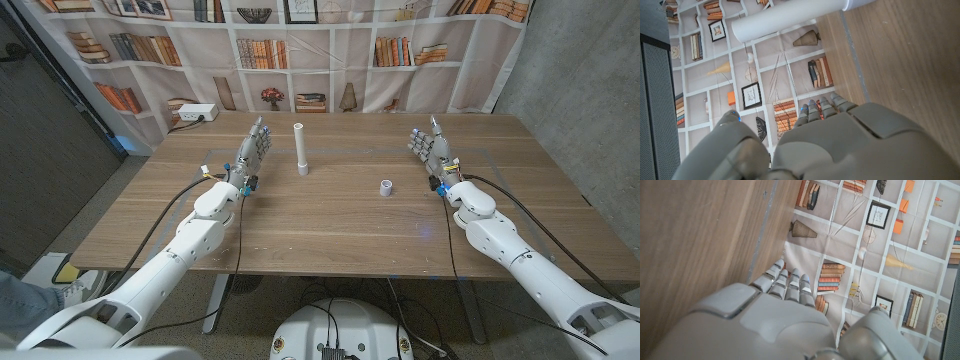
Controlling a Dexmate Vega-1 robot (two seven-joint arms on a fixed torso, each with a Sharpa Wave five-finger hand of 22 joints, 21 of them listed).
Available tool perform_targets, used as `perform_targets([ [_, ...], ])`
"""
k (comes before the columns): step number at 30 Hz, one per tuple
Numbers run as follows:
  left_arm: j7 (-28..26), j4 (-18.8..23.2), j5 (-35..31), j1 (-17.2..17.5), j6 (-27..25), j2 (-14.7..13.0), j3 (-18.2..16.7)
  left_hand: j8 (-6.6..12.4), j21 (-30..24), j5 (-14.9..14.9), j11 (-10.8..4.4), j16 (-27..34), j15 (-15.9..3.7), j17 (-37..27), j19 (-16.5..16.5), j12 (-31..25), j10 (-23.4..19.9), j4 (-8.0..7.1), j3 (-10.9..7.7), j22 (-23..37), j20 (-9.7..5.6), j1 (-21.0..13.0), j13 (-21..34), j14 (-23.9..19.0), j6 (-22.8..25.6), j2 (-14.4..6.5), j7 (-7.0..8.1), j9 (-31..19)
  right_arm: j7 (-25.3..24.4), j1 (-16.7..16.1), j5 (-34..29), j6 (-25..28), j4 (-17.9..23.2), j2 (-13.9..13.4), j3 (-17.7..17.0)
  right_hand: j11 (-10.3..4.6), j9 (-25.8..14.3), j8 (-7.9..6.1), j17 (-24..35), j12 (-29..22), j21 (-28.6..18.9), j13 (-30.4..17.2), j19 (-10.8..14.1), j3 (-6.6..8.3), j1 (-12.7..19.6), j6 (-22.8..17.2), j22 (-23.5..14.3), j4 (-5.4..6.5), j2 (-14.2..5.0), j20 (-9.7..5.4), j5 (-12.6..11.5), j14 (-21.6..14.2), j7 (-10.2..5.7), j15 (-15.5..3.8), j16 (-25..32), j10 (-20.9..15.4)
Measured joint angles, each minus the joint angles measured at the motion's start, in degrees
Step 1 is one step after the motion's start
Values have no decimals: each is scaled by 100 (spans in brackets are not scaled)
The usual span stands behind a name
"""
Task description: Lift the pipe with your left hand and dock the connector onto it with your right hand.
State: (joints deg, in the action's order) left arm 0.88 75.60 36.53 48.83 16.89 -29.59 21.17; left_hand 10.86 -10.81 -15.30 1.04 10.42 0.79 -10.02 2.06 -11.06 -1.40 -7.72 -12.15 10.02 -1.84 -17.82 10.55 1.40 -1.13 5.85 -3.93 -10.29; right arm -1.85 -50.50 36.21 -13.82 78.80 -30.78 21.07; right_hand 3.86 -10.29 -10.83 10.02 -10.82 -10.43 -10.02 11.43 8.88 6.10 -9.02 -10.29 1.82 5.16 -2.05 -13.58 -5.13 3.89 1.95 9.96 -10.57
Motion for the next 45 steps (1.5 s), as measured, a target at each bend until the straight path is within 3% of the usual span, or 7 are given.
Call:
perform_targets([
  [6,-50,111,-59,76,74,-46,-16,0,-26,0,5,0,-17,0,-75,0,-56,39,-39,0,11,-110,0,-59,10,-11,-10,0,-228,-182,-64,124,344,-106,-29,-19,0,0,0,-22,0,0,0,0,0,0,0,0,0,0,0,-20,0,-20,0,-21],
  [12,-90,215,-160,125,102,-130,-20,0,-26,-2,-12,0,-18,0,-116,-45,-73,201,-87,0,-8,-341,0,-120,10,-6,-9,0,-434,-373,-139,184,660,-197,-63,0,1,0,-1,-22,0,0,-1,-1,47,0,0,0,-13,0,-21,-24,0,-15,21,-41],
  [18,-220,385,-390,202,133,-278,-23,53,-69,-43,-67,45,-52,0,-351,-64,-236,661,-208,-12,-18,-1117,-1,-337,62,37,-42,1,-563,-504,-201,198,842,-240,-87,21,1,0,-1,-22,0,0,-1,23,83,-33,1,-24,-38,0,-21,-50,-33,11,21,-62],
  [23,-305,516,-609,259,213,-423,-24,166,-172,-42,-158,111,-146,1,-770,-168,-635,1090,-270,0,-23,-1825,-1,-760,436,119,-23,-27,-621,-548,-243,169,916,-241,-89,21,1,-21,-1,-22,-39,1,-1,23,83,-71,1,-24,-38,0,-21,-76,-10,-15,43,-62],
  [29,-497,579,-954,284,317,-498,-23,232,-277,-42,-337,149,-294,1,-1295,-261,-1181,1392,-263,0,-41,-2355,23,-1343,927,168,93,-27,-679,-587,-301,138,1013,-245,-89,11,1,-21,-1,-63,-39,1,31,23,105,-102,1,-24,-61,-31,-21,-119,-41,3,43,-112],
  [36,-869,626,-1466,294,381,-529,43,313,-319,-42,-515,195,-323,1,-1651,-295,-1599,1526,-258,26,-49,-2727,27,-1765,1377,148,269,-27,-791,-658,-439,116,1160,-298,-104,-9,2,-44,-2,-85,-64,1,94,29,150,-163,1,-66,-60,-11,-20,-153,-41,-31,65,-153],
  [45,-1277,493,-2156,161,583,-477,177,378,-362,-42,-715,195,-314,1,-1865,-336,-1943,1531,-265,26,-40,-2959,26,-2075,1774,54,384,-53,-943,-792,-602,99,1386,-388,-137,-19,2,-44,-2,-85,-64,1,103,61,203,-163,2,-97,-68,-20,-18,-184,-41,0,65,-164],
])
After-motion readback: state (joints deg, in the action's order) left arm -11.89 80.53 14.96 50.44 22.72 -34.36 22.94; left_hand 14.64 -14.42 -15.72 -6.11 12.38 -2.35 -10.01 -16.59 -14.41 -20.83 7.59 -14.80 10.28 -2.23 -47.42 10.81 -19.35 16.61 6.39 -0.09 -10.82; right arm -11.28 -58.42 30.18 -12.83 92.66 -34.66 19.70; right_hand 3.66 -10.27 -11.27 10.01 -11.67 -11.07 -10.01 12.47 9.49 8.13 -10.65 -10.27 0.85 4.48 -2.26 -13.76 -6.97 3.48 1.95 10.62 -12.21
